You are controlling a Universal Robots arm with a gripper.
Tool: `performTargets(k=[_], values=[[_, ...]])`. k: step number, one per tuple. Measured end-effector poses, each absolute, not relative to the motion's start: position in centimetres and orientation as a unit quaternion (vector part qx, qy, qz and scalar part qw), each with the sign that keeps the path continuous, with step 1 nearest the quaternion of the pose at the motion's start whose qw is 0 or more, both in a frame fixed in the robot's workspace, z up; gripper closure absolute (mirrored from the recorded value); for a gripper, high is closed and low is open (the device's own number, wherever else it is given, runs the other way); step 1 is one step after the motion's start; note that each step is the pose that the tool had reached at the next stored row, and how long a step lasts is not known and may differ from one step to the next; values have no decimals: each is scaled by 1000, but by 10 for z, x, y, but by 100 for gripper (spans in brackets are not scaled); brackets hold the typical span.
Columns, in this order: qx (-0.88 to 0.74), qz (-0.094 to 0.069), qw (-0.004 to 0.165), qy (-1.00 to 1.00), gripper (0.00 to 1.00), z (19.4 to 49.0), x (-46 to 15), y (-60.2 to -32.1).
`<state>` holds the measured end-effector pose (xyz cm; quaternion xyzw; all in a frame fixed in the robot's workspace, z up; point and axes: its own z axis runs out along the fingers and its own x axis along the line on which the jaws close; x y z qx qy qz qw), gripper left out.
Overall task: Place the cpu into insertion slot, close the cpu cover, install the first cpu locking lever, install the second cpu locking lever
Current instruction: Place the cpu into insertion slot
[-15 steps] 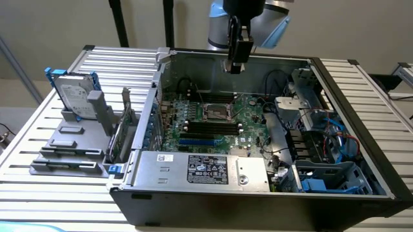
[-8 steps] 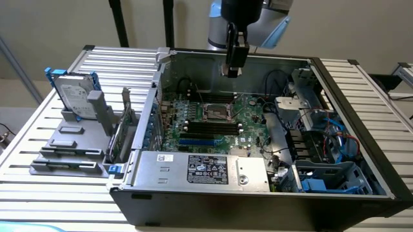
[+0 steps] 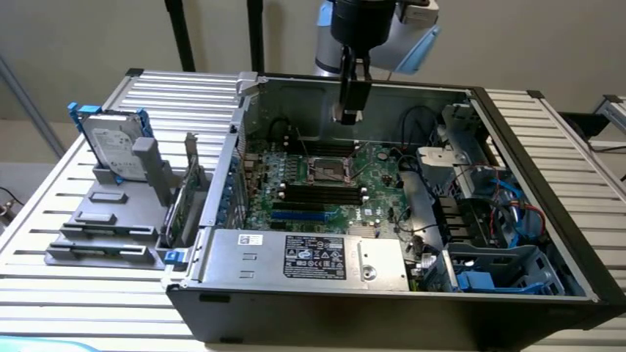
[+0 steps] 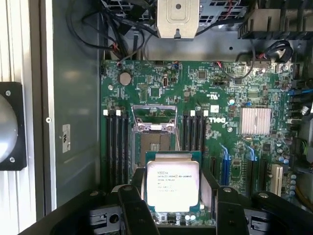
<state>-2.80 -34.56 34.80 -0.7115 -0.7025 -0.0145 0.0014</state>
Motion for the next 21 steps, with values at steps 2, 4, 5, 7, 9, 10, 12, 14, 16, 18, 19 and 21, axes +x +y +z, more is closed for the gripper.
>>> performTargets(k=[2,4,5,7,9,10,12,14,16,18,19,21], values=[[-713,-15,1,-701,46,344,-29,-345],[-714,-15,1,-700,46,341,-29,-344],[-714,-15,1,-700,46,339,-29,-344],[-715,-15,1,-699,46,335,-30,-343],[-715,-15,1,-699,46,332,-30,-343],[-715,-15,1,-699,46,330,-30,-342],[-715,-15,1,-699,46,326,-31,-342],[-715,-15,1,-699,46,323,-32,-341],[-715,-15,1,-699,46,319,-33,-340],[-715,-15,1,-699,46,315,-33,-339],[-715,-15,1,-699,46,313,-33,-339],[-715,-15,1,-699,46,310,-33,-338]])
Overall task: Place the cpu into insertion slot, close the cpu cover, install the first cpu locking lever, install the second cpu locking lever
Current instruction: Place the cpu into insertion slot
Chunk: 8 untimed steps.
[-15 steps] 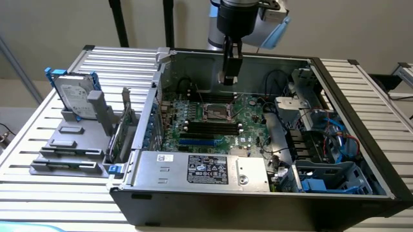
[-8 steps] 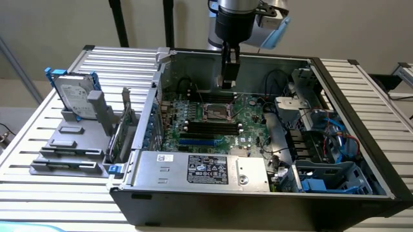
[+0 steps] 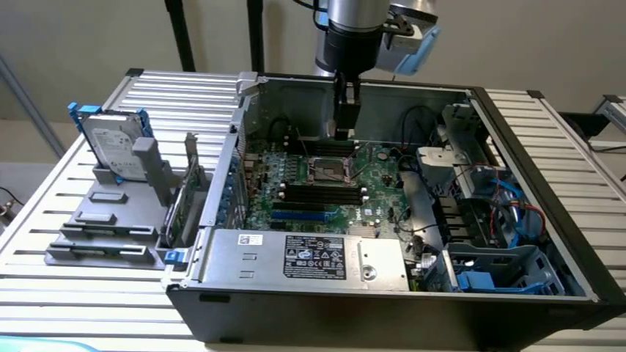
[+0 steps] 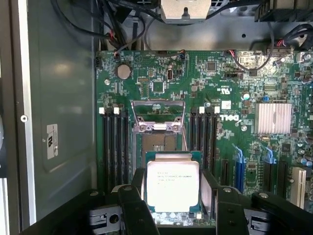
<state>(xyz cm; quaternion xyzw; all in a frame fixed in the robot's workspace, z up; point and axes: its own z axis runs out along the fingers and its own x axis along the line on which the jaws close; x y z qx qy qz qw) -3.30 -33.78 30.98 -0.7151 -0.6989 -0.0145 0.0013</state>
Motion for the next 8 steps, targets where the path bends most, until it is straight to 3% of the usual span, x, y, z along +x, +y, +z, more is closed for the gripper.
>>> performTargets(k=[8], values=[[-715,-15,1,-699,46,295,-33,-336]])
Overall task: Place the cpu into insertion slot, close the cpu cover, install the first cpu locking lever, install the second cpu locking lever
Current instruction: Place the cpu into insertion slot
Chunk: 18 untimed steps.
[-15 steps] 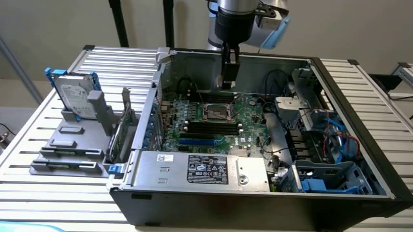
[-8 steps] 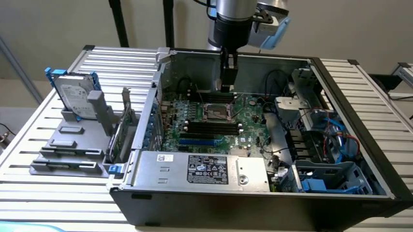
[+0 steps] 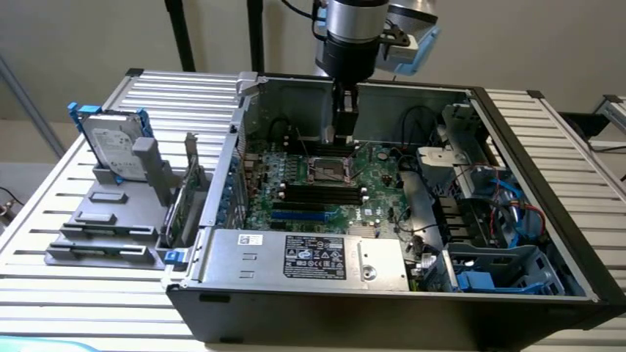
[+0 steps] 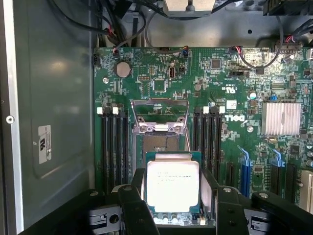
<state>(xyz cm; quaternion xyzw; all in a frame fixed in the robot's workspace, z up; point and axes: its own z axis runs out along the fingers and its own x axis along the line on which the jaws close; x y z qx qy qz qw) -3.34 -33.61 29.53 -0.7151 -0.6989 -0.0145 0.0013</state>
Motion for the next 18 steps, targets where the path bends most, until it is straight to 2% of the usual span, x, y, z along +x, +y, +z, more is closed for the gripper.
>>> performTargets(k=[18], values=[[-715,-14,1,-699,46,263,-35,-330]])
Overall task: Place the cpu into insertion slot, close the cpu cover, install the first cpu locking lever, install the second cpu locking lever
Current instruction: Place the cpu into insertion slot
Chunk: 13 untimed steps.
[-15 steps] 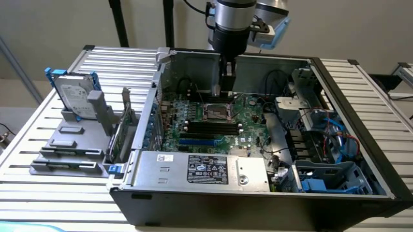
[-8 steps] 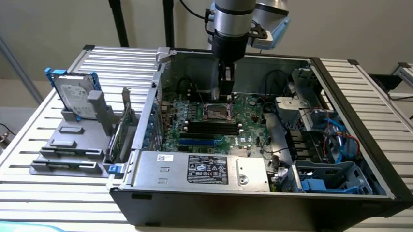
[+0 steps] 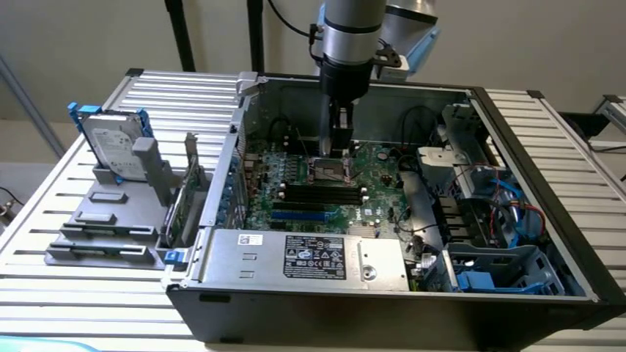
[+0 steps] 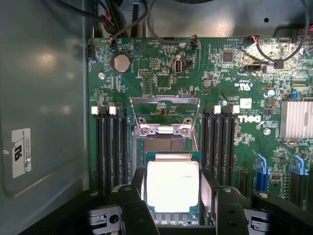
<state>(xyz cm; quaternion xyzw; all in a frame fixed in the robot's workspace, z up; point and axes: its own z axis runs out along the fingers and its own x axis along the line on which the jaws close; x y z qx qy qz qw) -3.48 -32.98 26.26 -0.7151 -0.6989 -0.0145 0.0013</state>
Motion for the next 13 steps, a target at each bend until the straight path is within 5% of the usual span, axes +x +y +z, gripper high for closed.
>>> performTargets(k=[13], values=[[-715,-15,1,-699,46,239,-37,-325]])
